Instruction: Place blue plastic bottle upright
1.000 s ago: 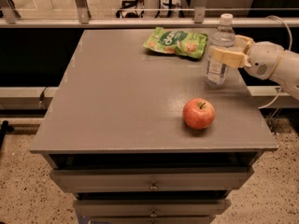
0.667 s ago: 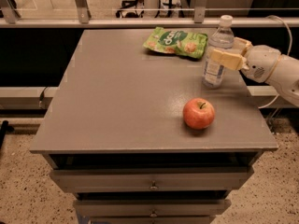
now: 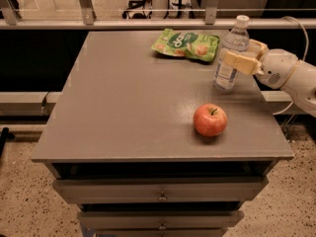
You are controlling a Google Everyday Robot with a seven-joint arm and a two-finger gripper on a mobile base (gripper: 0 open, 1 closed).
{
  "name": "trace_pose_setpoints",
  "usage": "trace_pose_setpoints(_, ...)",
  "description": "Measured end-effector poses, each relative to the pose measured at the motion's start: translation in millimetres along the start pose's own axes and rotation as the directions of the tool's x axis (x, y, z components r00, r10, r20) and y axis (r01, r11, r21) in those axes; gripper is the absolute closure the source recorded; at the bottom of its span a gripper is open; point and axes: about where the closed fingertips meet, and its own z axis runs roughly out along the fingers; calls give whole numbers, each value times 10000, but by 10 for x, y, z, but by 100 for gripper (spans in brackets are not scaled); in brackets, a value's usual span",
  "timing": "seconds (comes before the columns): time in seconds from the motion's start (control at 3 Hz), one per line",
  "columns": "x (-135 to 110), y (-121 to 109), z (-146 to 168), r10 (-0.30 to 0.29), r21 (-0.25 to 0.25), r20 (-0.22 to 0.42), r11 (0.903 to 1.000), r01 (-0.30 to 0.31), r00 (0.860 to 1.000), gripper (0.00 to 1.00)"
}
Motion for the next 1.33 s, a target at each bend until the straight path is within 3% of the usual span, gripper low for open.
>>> trace_pose_setpoints(1.0,-108,44,-94,-433,-73,14,9990,433,9991,0)
trace_pose_setpoints(1.33,-135,39,-117,-545,-32,-50,9985,545,9985,0)
